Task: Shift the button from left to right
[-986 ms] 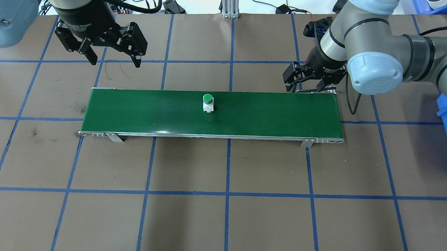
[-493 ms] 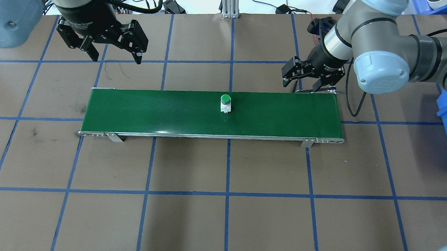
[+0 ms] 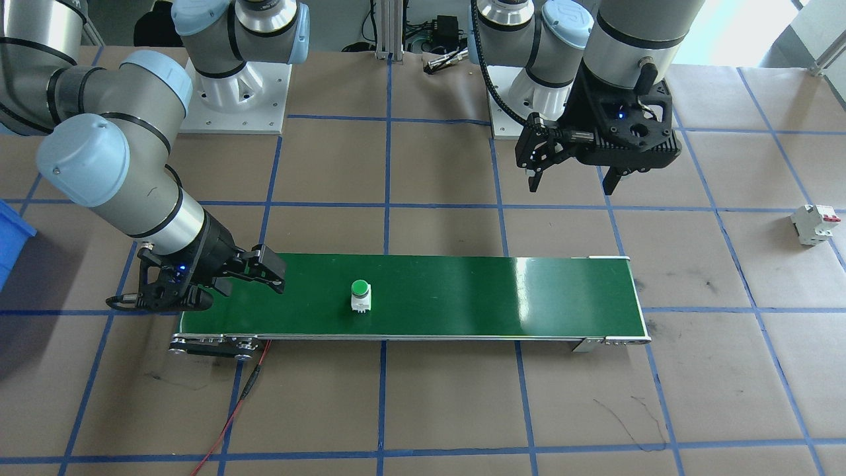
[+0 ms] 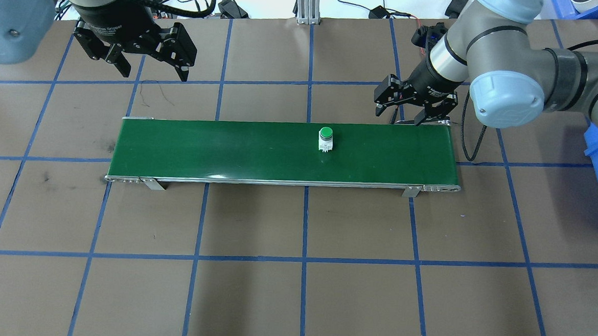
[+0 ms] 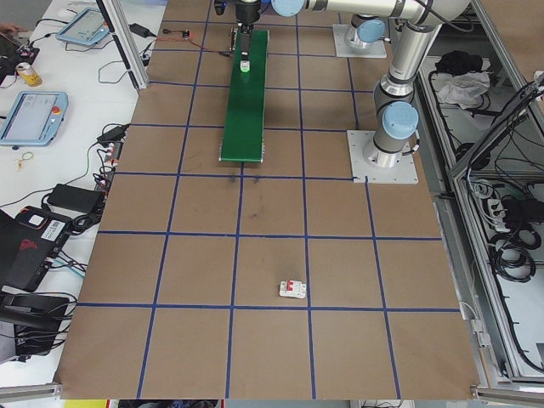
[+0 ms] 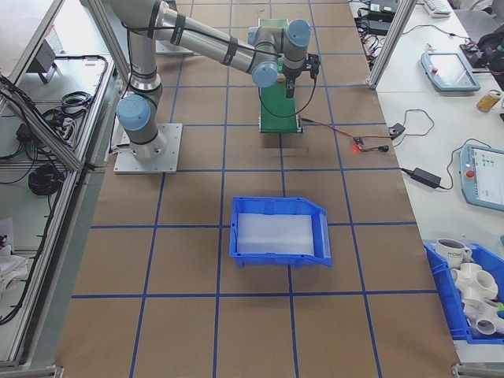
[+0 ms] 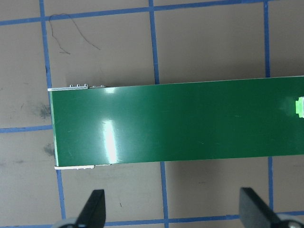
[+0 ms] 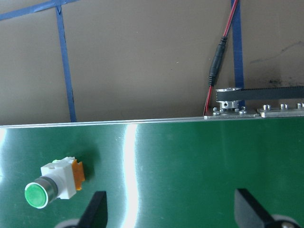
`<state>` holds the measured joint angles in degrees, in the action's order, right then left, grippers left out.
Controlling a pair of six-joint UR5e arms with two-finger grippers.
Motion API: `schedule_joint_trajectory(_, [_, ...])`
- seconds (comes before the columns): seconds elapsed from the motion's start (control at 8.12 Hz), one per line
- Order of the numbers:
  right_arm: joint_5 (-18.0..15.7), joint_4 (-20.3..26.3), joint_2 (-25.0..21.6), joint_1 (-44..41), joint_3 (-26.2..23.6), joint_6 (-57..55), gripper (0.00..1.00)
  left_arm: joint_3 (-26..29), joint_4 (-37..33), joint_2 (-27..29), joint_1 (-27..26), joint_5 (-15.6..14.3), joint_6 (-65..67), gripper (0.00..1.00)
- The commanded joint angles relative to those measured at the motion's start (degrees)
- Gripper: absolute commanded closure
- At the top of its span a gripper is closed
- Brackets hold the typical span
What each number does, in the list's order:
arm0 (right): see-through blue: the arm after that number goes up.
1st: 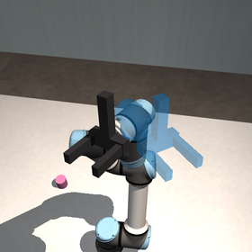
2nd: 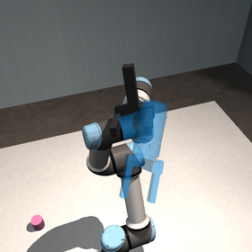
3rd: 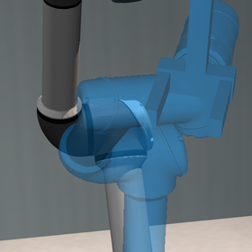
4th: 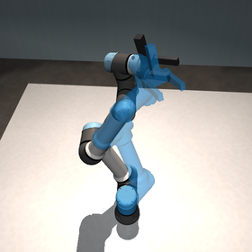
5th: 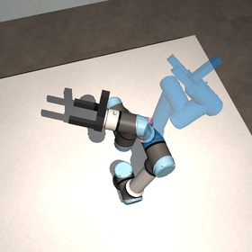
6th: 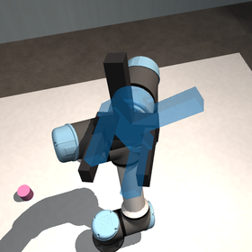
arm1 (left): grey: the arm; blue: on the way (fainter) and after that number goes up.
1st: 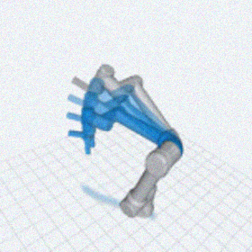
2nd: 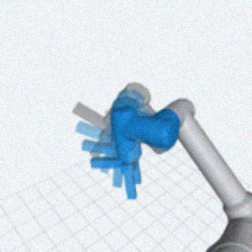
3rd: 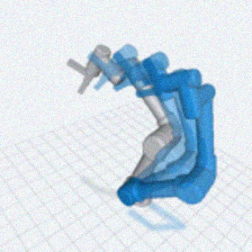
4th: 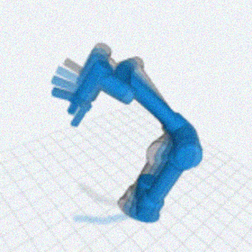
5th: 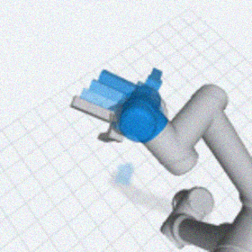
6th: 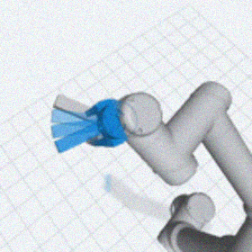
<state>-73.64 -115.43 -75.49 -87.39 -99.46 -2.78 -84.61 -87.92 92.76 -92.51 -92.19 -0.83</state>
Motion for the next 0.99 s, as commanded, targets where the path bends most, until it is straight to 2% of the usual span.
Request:
schedule_joint_trajectory(0.0, [-0.1, -2.8, 0.4, -2.9, 0.0, -5.7, 0.06, -0.1, -0.1, -0.1, 0.1, 0.3, -0.4, 0.00])
schedule_joint_trajectory(0.25, [-1.2, -4.0, 1.7, -6.1, -0.1, -7.6, 0.06, 0.4, 0.0, 0.0, 0.5, 0.3, -2.6, 0.00])
schedule_joint_trajectory(0.62, [-3.4, -4.7, 4.6, -6.7, 0.0, -7.0, 0.07, 0.1, 0.0, 0.0, 0.6, 0.6, -2.7, 0.00])
schedule_joint_trajectory(0.74, [-6.7, -4.8, 6.4, -6.7, 0.0, -6.5, 0.08, 0.1, 0.0, 0.0, 0.7, 0.6, -2.7, 0.00])
schedule_joint_trajectory(0.86, [-7.7, -4.6, 7.7, -6.7, 0.1, -5.8, 0.17, 0.0, 0.0, -0.1, 0.7, 0.6, -2.7, 0.00])
